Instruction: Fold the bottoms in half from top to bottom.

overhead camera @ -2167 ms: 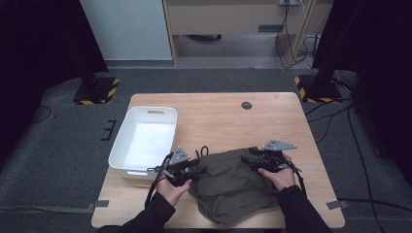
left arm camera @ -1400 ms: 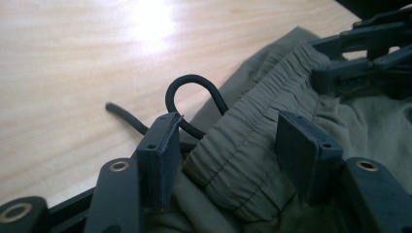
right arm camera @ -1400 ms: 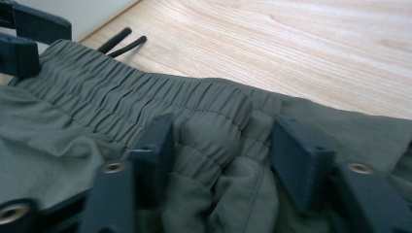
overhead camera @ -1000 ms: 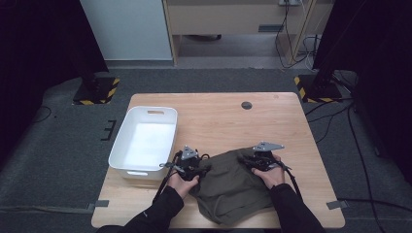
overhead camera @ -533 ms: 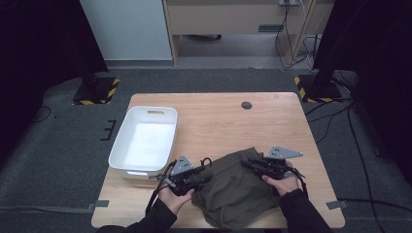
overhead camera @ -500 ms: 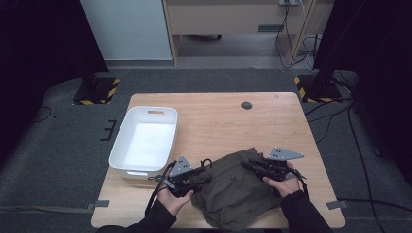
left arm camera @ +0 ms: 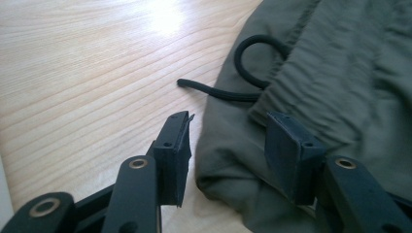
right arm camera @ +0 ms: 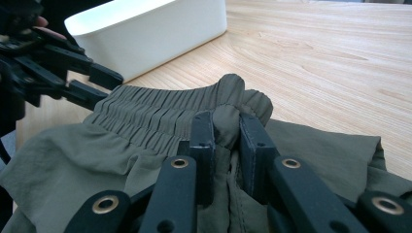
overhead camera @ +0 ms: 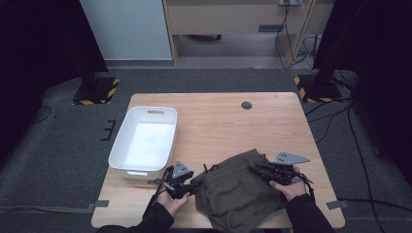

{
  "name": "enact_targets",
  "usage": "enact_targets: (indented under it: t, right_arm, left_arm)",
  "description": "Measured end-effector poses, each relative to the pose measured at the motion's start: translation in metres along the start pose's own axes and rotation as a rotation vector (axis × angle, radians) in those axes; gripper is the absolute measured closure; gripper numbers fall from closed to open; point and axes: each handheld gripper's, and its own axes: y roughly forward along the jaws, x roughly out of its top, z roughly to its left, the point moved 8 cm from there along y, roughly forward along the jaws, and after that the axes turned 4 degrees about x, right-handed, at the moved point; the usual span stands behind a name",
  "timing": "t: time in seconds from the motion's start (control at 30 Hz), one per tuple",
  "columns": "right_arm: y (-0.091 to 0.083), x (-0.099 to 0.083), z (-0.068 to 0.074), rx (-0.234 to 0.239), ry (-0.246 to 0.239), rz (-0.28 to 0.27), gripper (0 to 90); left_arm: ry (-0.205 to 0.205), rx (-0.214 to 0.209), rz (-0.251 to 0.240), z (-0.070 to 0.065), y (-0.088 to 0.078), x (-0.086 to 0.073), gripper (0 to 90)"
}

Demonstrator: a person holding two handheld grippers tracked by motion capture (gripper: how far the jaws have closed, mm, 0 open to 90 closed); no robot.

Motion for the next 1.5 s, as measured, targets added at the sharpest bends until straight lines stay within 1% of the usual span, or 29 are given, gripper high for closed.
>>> enact_targets:
  t: [0.07, 0.1, 0.13, 0.2, 0.27, 0.3, 0.37, 0.43, 0.47, 0.5, 0.57, 0.63, 0.67, 0.77, 0.8, 0.83, 0.9, 0.97, 1.03, 1.07, 1.13, 1.17, 1.2, 1.27, 1.3, 1.37, 1.4, 1.47, 1.5]
  right_arm:
    - [0.002, 0.0, -0.001, 0.0, 0.003, 0.002, 78.2]
    - [0.003, 0.0, -0.002, 0.0, 0.002, 0.004, 78.2]
    - [0.004, 0.001, -0.003, -0.001, 0.004, 0.006, 78.2]
    - [0.006, 0.001, -0.004, -0.001, 0.006, 0.009, 78.3]
    - [0.008, 0.002, -0.005, 0.002, 0.009, 0.011, 78.3]
    - [0.008, 0.002, -0.006, 0.003, 0.014, 0.011, 78.3]
    - [0.009, 0.003, -0.008, -0.001, 0.014, 0.01, 78.3]
    - [0.009, 0.004, -0.011, -0.006, 0.022, 0.003, 78.3]
    - [0.009, 0.005, -0.012, -0.009, 0.028, -0.001, 78.3]
    - [0.009, 0.006, -0.014, -0.013, 0.03, -0.006, 78.3]
    - [0.01, 0.009, -0.016, -0.016, 0.035, -0.013, 78.3]
    - [0.01, 0.013, -0.018, -0.012, 0.036, -0.029, 78.3]
    - [0.01, 0.015, -0.019, -0.013, 0.035, -0.037, 78.3]
    - [0.008, 0.02, -0.018, -0.002, 0.03, -0.063, 78.3]
    - [0.006, 0.022, -0.016, 0.004, 0.03, -0.075, 78.3]
    - [0.004, 0.024, -0.015, 0.013, 0.029, -0.085, 78.3]
    - [0.0, 0.027, -0.012, 0.027, 0.025, -0.104, 78.3]
    - [-0.004, 0.029, -0.008, 0.045, 0.021, -0.119, 78.3]
    - [-0.007, 0.028, -0.006, 0.062, 0.021, -0.123, 78.3]
    - [-0.008, 0.027, -0.005, 0.073, 0.026, -0.117, 78.3]
    - [-0.008, 0.021, -0.004, 0.083, 0.033, -0.094, 78.3]
    - [-0.007, 0.018, -0.004, 0.081, 0.038, -0.078, 78.3]
    - [-0.006, 0.014, -0.006, 0.07, 0.048, -0.062, 78.1]
    - [-0.005, 0.01, -0.01, 0.038, 0.057, -0.041, 77.4]
    - [-0.004, 0.008, -0.013, 0.013, 0.065, -0.03, 76.2]
    - [-0.003, 0.005, -0.018, -0.032, 0.058, -0.008, 73.3]
    - [-0.003, 0.004, -0.02, -0.046, 0.059, -0.001, 71.6]
    - [-0.001, 0.002, -0.023, -0.079, 0.052, 0.01, 66.1]
    - [-0.001, 0.001, -0.024, -0.092, 0.047, 0.012, 63.5]
  left_arm:
    - [0.001, 0.009, 0.021, 0.001, 0.006, -0.001, 60.1]
    - [0.01, 0.013, 0.038, 0.002, 0.01, -0.003, 66.0]
    - [0.022, 0.021, 0.05, 0.001, 0.013, -0.004, 69.8]
    - [0.066, 0.037, 0.077, 0.001, 0.018, -0.005, 79.3]
    - [0.087, 0.048, 0.096, 0.001, 0.022, -0.004, 86.1]
    - [0.093, 0.055, 0.101, 0.001, 0.023, -0.003, 87.8]
    - [0.104, 0.079, 0.092, 0.004, 0.026, 0.004, 89.2]
    - [0.092, 0.097, 0.086, 0.009, 0.03, 0.012, 89.7]
    - [0.084, 0.106, 0.072, 0.011, 0.033, 0.017, 89.8]
    - [0.076, 0.112, 0.065, 0.014, 0.035, 0.021, 89.8]
    - [0.048, 0.123, 0.048, 0.019, 0.04, 0.029, 89.9]
    - [0.043, 0.144, 0.022, 0.025, 0.045, 0.039, 89.9]
    - [0.034, 0.15, 0.014, 0.028, 0.047, 0.044, 90.0]
    - [-0.004, 0.168, -0.011, 0.037, 0.052, 0.058, 90.0]
    - [-0.022, 0.169, -0.016, 0.04, 0.053, 0.062, 90.0]
    - [-0.032, 0.17, -0.02, 0.042, 0.054, 0.066, 90.0]
    - [-0.024, 0.187, -0.032, 0.046, 0.057, 0.075, 90.0]
    - [-0.023, 0.194, -0.041, 0.05, 0.061, 0.082, 90.0]
    - [-0.031, 0.205, -0.033, 0.057, 0.066, 0.087, 90.0]
    - [-0.034, 0.213, -0.031, 0.06, 0.07, 0.089, 90.0]
    - [-0.023, 0.235, -0.014, 0.065, 0.077, 0.09, 90.0]
    - [-0.018, 0.236, -0.004, 0.067, 0.081, 0.089, 90.0]
    - [-0.029, 0.237, 0.006, 0.068, 0.084, 0.088, 89.8]
    - [-0.059, 0.227, 0.004, 0.069, 0.088, 0.087, 88.1]
    - [-0.075, 0.22, -0.014, 0.068, 0.087, 0.089, 84.2]
    - [-0.08, 0.206, -0.046, 0.066, 0.081, 0.093, 74.7]
    - [-0.088, 0.202, -0.071, 0.065, 0.076, 0.097, 69.4]
    - [-0.114, 0.171, -0.122, 0.061, 0.065, 0.105, 59.4]
    - [-0.119, 0.148, -0.137, 0.056, 0.06, 0.107, 57.0]
